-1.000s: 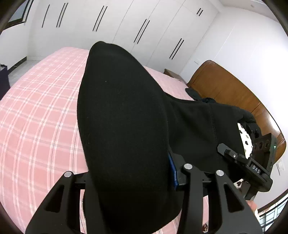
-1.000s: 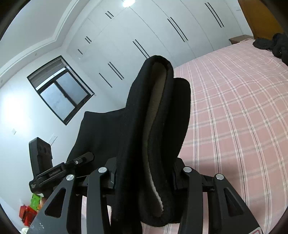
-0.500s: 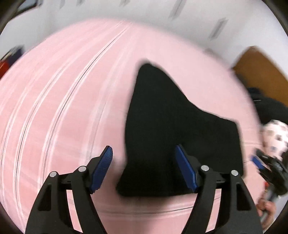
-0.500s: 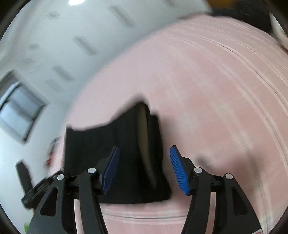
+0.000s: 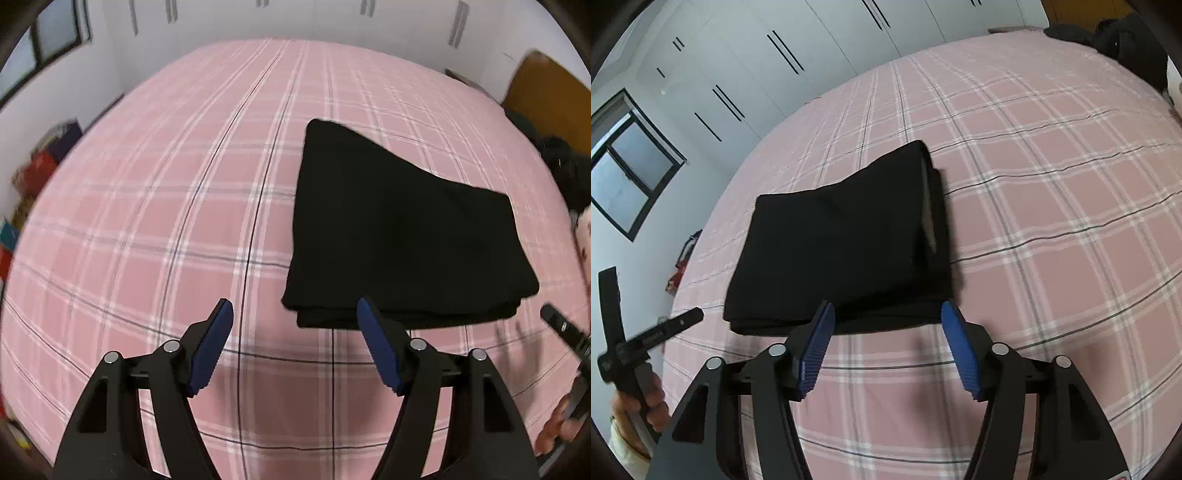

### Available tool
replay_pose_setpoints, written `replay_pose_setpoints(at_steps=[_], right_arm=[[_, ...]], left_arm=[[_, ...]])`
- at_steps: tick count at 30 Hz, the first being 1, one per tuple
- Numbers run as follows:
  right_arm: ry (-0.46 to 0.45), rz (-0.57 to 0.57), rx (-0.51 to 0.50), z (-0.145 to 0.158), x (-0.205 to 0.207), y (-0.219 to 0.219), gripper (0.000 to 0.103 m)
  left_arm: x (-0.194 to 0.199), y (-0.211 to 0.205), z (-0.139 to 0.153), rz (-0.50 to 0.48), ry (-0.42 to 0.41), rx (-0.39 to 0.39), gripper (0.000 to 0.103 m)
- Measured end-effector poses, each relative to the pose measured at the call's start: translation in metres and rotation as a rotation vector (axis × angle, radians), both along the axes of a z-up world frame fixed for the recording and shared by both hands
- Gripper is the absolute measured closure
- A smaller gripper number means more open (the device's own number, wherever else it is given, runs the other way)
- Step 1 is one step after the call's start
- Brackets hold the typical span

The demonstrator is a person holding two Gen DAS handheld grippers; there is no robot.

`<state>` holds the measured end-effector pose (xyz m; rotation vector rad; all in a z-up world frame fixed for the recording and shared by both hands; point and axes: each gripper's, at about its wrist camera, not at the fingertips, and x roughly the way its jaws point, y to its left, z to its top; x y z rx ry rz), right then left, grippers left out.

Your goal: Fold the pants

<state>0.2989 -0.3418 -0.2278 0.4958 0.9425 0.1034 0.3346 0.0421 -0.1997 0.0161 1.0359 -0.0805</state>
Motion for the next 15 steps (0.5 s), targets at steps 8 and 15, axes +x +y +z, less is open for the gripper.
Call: replay_pose_setpoints(at_steps=[8,15], right_arm=[[0.078,-0.05,0.002,-0.022,0.028,-0.012,0.022],[0.168,-0.1,0.162,-0.069,0.058,-0.024,0.015]], left_arm=[[0.012,-0.018,-0.007,-0.038,0.024,0.021,0.029],[0.051,-0.015,-0.055,-0.036,0.141,-0.049,0.01]])
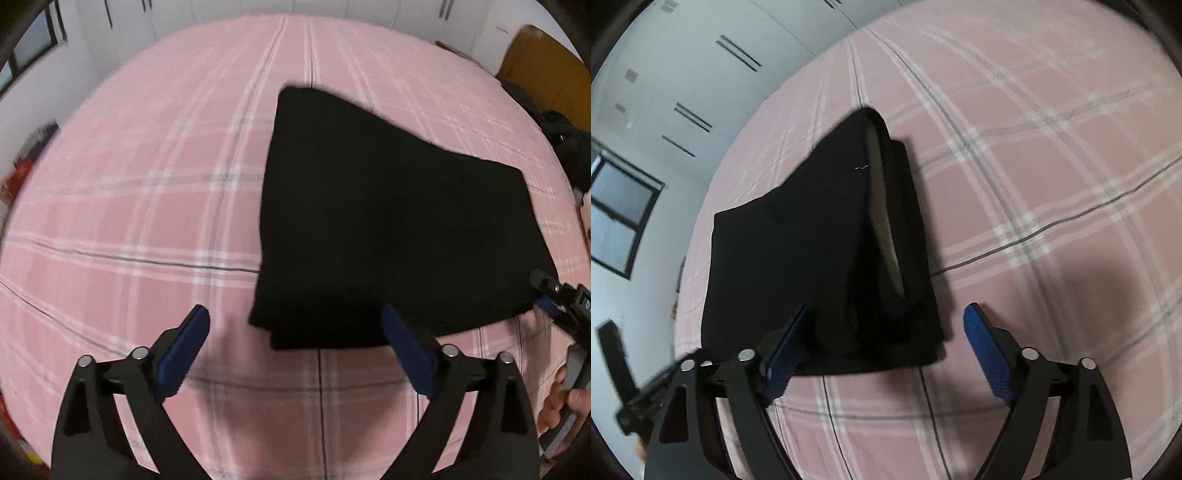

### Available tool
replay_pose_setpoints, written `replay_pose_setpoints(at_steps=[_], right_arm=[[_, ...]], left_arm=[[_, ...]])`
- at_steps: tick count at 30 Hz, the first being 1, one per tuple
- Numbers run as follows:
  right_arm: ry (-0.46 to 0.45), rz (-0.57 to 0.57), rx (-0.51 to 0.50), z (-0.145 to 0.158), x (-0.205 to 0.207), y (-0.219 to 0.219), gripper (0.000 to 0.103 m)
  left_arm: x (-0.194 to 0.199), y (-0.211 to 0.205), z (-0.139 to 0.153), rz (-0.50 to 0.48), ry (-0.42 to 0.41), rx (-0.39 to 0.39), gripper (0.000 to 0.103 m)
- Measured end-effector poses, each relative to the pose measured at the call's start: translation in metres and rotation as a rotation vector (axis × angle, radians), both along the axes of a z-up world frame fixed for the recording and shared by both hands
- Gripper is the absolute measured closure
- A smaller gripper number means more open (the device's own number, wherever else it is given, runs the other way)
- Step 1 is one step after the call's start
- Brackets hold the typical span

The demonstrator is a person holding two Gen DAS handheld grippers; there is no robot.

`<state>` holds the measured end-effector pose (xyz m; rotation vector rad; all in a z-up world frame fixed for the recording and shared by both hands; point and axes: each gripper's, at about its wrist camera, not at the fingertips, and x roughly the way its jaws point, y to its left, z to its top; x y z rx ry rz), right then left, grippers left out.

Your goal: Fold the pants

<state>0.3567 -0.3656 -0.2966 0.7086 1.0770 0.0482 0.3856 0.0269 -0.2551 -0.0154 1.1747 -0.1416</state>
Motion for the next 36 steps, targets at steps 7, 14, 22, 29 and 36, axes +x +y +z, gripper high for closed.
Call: replay_pose_setpoints(at_steps=[7,14,22,29,36], right_arm=[[-0.093,0.115,0.014,0.029,0.008,0.012,0.067],[-0.043,0.09,-0.04,0.012,-0.001,0.004,0.051],[0.006,0.105,-0.017,0.006,-0.003,0.007,0.017],[-0.1,0.127,0.043,0.039,0.004,0.011,0.07],[-0.023,0.099,-0.018,0.01,-0.023,-0.011,0.049]], left_arm=[[0.014,0.012,-0.012,0.002,0.063,-0.243,0.065],[0.01,0.017,-0.018,0.024,0.07,-0.224,0.045],[0.01,0.028,-0.001,0.093,0.011,-0.315,0.005],[0.021,0.017,-0.011,0.096,0.067,-0.391,0.074],[0.0,0.016,-0.031,0.082,0.12,-0.405,0.054]])
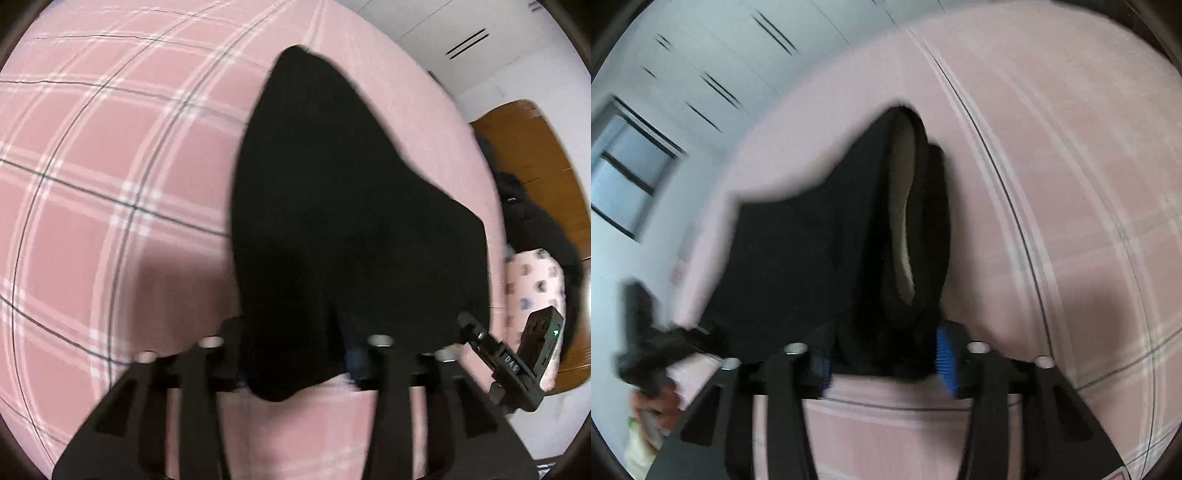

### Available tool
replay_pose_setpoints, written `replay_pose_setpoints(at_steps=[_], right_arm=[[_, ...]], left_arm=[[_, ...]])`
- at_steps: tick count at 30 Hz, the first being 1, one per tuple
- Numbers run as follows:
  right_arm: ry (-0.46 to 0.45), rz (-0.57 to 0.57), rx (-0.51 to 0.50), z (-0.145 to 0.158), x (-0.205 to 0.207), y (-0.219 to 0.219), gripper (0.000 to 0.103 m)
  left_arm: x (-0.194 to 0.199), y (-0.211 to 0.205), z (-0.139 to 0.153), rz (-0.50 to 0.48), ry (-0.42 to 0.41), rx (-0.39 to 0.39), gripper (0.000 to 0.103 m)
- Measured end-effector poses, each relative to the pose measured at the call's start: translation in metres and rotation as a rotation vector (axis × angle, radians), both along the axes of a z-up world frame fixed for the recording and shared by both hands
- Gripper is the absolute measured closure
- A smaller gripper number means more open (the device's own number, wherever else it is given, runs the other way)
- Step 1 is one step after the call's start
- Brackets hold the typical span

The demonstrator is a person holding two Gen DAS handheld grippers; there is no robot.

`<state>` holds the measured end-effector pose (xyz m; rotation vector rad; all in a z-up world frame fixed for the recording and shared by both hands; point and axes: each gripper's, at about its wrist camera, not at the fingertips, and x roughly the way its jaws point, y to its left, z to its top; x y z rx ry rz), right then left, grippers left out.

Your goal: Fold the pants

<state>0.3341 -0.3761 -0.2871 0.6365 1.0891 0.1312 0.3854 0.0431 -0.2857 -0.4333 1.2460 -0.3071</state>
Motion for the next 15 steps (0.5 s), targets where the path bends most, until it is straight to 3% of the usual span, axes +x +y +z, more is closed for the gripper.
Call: replay_pose_setpoints(at_steps=[1,2,3,4,5,6,8,10,11,12,13,14,15], right_arm=[[-0.015,-0.068,0.034,0.01,-0.009,-0.01,0.048],[-0.069,-0.106,0.0,0.028,-0.017,-0.013,0.048],[-0.142,-0.101,-0.032,0.047,-0.021,-0.011,0.054],[-0.195,-0.066,-0.06,0.063,-0.022,-0.007,0.063],[-0.217,-0.026,-0.092,0.077,-0.017,0.002,0.081],[-0.235,0.031,-0.118,0.089,-0.006,0.015,0.088],[-0.243,0.117,-0.164,0.093,0.017,0.038,0.091],[-0.176,0.188,-0.26,0.072,0.054,0.056,0.093],[-0.095,0.171,-0.33,0.047,0.075,0.05,0.097],[-0.07,0.158,-0.288,0.031,0.082,0.036,0.103],[-0.077,0.114,-0.172,0.024,0.087,0.017,0.103],[-0.052,0.051,-0.113,0.028,0.089,0.006,0.103],[-0.05,0.028,-0.127,0.038,0.089,0.006,0.103]], left_arm=[[-0.005,0.003,0.003,0.025,0.0,-0.026,0.054],[-0.01,0.004,0.014,0.044,-0.017,-0.018,0.056],[-0.016,0.003,0.032,0.058,-0.072,0.021,0.056],[-0.019,0.0,0.045,0.055,-0.124,0.05,0.055],[-0.021,-0.005,0.058,0.043,-0.184,0.092,0.054],[-0.02,-0.016,0.073,0.023,-0.245,0.134,0.054],[-0.015,-0.037,0.083,-0.022,-0.284,0.171,0.053],[0.013,-0.061,0.071,-0.082,-0.244,0.195,0.053],[0.033,-0.065,0.055,-0.087,-0.192,0.226,0.051],[0.042,-0.064,0.038,-0.082,-0.145,0.264,0.053],[0.051,-0.064,0.02,-0.08,-0.105,0.283,0.052],[0.055,-0.061,0.013,-0.077,-0.101,0.257,0.052],[0.056,-0.058,0.021,-0.056,-0.1,0.236,0.054]])
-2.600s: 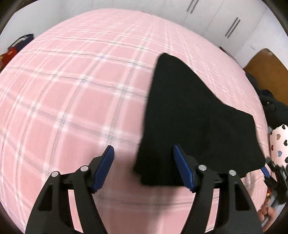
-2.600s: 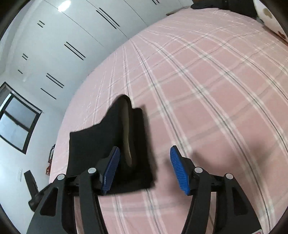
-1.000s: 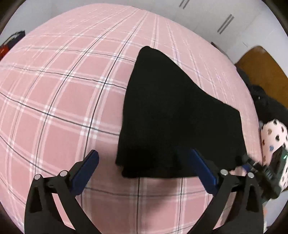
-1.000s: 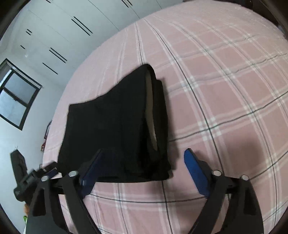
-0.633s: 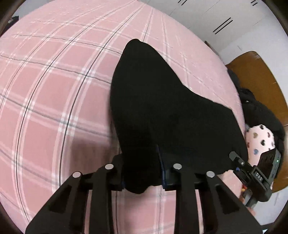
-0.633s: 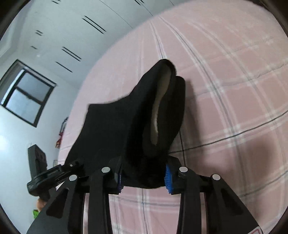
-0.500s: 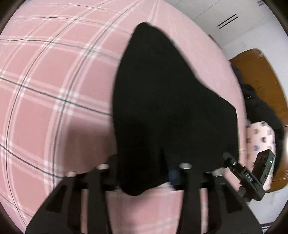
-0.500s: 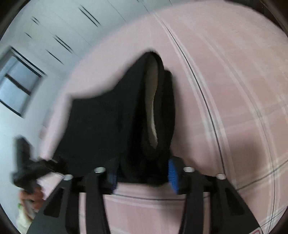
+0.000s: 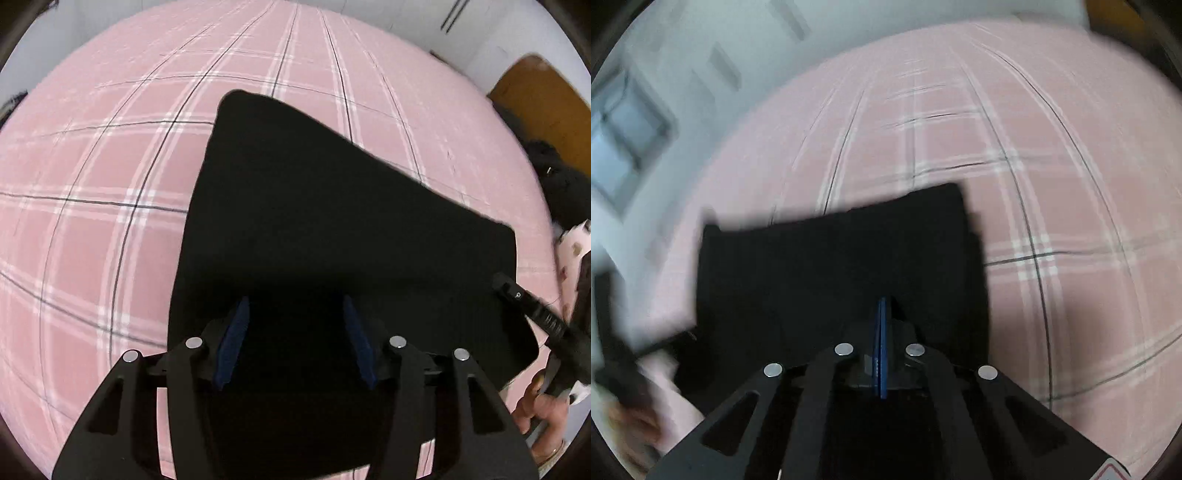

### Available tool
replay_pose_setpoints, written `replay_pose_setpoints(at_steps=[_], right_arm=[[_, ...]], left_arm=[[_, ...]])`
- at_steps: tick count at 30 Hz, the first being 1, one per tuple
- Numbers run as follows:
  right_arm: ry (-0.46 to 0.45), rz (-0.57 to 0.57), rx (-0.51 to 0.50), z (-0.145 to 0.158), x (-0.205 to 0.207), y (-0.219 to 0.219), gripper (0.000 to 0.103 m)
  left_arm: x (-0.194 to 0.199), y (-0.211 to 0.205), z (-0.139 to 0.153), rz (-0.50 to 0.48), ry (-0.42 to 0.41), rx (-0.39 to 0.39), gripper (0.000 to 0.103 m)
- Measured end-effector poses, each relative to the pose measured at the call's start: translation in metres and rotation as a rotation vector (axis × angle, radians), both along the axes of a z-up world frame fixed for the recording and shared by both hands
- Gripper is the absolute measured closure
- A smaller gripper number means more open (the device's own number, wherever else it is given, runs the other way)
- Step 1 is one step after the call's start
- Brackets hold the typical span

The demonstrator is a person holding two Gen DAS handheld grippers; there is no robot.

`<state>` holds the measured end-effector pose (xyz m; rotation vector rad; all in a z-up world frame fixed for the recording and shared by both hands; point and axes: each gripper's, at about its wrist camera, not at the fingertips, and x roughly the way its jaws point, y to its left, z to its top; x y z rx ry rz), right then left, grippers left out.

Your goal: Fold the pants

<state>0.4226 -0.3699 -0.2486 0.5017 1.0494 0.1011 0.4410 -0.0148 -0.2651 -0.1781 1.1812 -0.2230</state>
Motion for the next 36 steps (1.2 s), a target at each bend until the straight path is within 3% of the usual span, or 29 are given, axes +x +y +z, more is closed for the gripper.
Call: replay_pose_setpoints(at_steps=[1,3,4,5,6,8,10,11,13,15,16,17,20,21,23,24,26,27,28,29,30,31,32,34,36], right_arm=[[-0.03,0.014,-0.024,0.014,0.001,0.008,0.095],[-0.117,0.121,-0.037,0.038,0.006,0.032,0.095],[-0.128,0.149,-0.08,0.039,0.014,0.044,0.095],[-0.107,0.162,-0.148,0.032,0.022,0.049,0.094],[-0.015,0.14,-0.225,0.008,0.038,0.042,0.102],[0.031,0.037,-0.083,-0.01,0.049,0.016,0.103],[0.017,-0.057,-0.061,0.012,0.04,0.004,0.101],[-0.046,-0.044,-0.07,0.033,0.028,0.006,0.091],[-0.1,0.004,-0.126,0.047,0.007,0.01,0.092],[-0.016,0.024,-0.222,0.021,0.004,0.006,0.091],[0.044,0.023,-0.244,0.004,0.005,0.006,0.098],[0.047,0.009,-0.221,-0.004,-0.001,-0.003,0.101],[-0.036,-0.044,-0.118,0.03,-0.05,-0.017,0.081],[-0.064,-0.032,-0.113,0.036,-0.06,-0.015,0.055],[-0.052,-0.032,-0.147,0.032,-0.08,-0.018,0.008],[-0.034,-0.022,-0.132,0.021,-0.082,-0.012,0.008],[0.043,-0.001,-0.08,-0.007,-0.077,-0.006,0.013],[0.085,0.019,0.019,-0.028,-0.073,-0.005,0.035],[0.092,0.021,0.091,-0.031,-0.081,0.003,0.049],[0.096,-0.003,0.149,-0.033,-0.082,0.002,0.059],[0.09,0.002,0.151,-0.026,-0.082,0.002,0.066],[0.07,0.013,0.134,-0.014,-0.086,0.002,0.069],[0.032,0.037,0.133,0.003,-0.095,0.001,0.071],[-0.001,0.057,0.151,0.018,-0.117,-0.001,0.071],[0.01,0.069,0.093,0.008,-0.137,-0.002,0.067]], left_arm=[[-0.002,-0.004,0.009,0.009,-0.017,-0.007,0.056],[-0.008,-0.012,0.037,-0.031,-0.117,-0.027,0.051],[-0.007,-0.019,0.045,-0.045,-0.159,0.013,0.046],[-0.004,-0.019,0.045,-0.045,-0.158,0.065,0.038],[0.007,-0.023,0.036,-0.041,-0.116,0.117,0.038],[0.022,-0.021,0.006,-0.035,0.008,0.136,0.035],[0.023,-0.019,0.006,-0.017,0.016,0.104,0.035],[0.018,-0.018,0.014,-0.011,0.006,0.096,0.037],[-0.002,-0.011,0.034,-0.031,-0.07,0.048,0.036],[-0.011,-0.002,0.032,-0.017,-0.093,0.106,0.027],[-0.01,0.0,0.02,-0.015,-0.056,0.147,0.027],[-0.01,0.001,0.004,-0.003,0.0,0.179,0.028],[-0.035,0.024,0.006,0.06,0.024,0.04,0.029],[-0.053,0.032,0.016,0.05,-0.007,-0.021,0.022],[-0.076,0.042,0.022,0.056,-0.041,-0.008,0.005],[-0.081,0.044,0.022,0.065,-0.045,-0.014,0.005],[-0.075,0.053,0.0,0.079,0.04,-0.061,0.006],[-0.071,0.054,-0.015,0.093,0.091,-0.111,0.018],[-0.066,0.058,-0.027,0.102,0.125,-0.169,0.022],[-0.057,0.059,-0.027,0.124,0.122,-0.179,0.032],[-0.054,0.06,-0.023,0.115,0.123,-0.215,0.071],[-0.053,0.056,-0.015,0.091,0.149,-0.276,0.076],[-0.055,0.054,0.0,0.081,0.137,-0.241,0.081],[-0.066,0.054,0.021,0.033,0.106,-0.247,0.082],[-0.077,0.056,0.02,0.02,0.138,-0.266,0.08]])
